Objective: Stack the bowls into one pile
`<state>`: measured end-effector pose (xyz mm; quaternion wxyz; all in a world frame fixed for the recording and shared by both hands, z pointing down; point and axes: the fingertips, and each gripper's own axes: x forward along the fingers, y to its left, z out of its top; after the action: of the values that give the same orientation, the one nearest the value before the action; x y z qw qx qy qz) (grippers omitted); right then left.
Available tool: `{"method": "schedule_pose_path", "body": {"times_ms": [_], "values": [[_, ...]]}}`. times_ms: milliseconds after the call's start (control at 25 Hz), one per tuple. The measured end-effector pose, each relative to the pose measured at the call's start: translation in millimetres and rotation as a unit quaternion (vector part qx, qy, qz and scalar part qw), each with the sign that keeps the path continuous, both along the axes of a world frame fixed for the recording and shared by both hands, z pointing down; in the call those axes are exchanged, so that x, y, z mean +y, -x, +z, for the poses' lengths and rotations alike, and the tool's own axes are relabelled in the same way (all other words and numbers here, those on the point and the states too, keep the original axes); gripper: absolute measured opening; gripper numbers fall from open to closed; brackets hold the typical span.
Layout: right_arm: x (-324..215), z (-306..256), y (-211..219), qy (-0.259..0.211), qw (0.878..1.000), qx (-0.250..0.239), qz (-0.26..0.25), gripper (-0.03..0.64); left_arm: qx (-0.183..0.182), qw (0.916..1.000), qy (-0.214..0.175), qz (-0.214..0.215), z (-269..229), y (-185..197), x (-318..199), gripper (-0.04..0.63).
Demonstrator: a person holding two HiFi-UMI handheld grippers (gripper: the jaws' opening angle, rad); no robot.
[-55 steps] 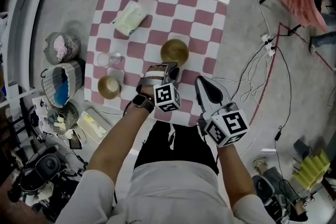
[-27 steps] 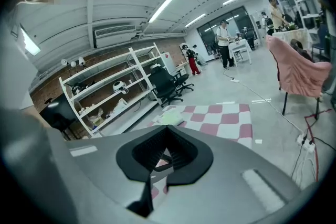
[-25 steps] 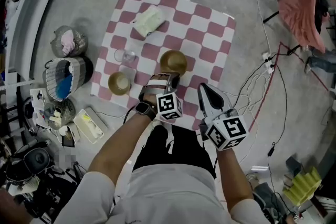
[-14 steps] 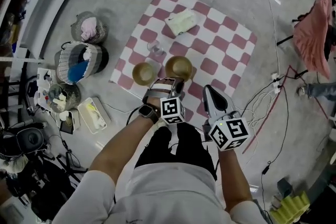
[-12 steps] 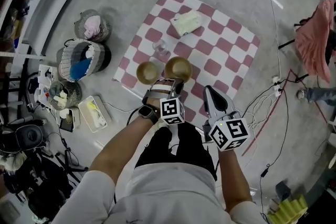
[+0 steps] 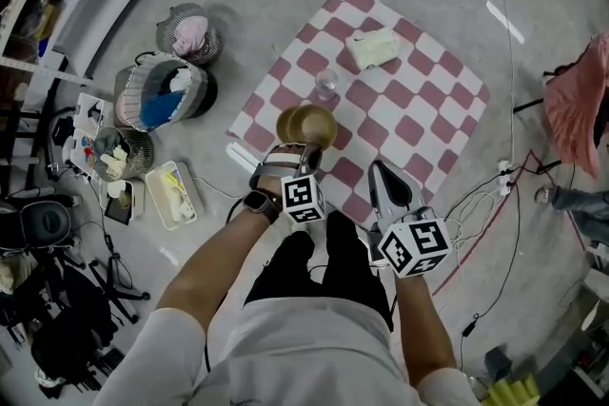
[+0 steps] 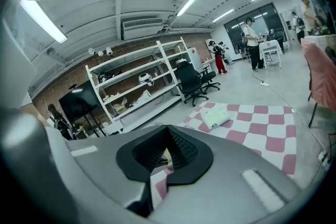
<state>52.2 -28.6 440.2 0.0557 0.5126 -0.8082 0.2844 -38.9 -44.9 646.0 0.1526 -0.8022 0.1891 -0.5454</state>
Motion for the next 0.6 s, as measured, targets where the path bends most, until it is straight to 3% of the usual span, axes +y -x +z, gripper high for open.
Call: {"method": "schedule_pose_path", "body": {"times_ms": [200,600], "values": [[-1,3,10,0.004,1.0,0.008,-0.004,0.011,-0.007,0.9997,0.015,-0.02,15,25,-6,0.018],[-3,8,16,0.01,1.0,0.02,0.005,0.011,-0.022,0.9984,0.047,-0.019,47,46,-8,0.018]]}}
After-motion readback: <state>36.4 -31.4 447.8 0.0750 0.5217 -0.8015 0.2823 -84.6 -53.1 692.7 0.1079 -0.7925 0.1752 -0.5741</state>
